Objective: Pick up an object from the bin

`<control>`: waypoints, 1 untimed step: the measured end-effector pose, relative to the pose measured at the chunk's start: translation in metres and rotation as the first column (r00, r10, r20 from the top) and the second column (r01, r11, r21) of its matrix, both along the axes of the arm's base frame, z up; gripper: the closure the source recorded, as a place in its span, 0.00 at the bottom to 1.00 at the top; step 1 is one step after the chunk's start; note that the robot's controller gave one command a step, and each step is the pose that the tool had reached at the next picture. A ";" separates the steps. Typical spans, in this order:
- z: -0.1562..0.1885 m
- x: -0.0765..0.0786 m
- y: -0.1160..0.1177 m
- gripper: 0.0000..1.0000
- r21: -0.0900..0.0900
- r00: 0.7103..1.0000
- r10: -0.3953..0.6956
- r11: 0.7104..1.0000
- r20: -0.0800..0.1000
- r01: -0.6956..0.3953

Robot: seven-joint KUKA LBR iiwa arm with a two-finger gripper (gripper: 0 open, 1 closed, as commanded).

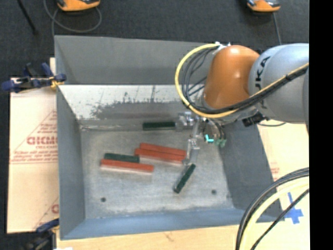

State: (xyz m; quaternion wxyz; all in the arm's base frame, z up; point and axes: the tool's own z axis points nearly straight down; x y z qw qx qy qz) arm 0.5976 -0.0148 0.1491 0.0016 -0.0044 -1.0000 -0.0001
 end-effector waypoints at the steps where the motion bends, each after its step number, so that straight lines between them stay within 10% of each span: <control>1: -0.083 0.015 0.046 0.00 0.002 0.999 0.036 0.999 0.001 -0.036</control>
Offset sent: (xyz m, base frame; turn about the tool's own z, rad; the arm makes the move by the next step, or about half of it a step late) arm 0.0150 0.0440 -0.0791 -0.0312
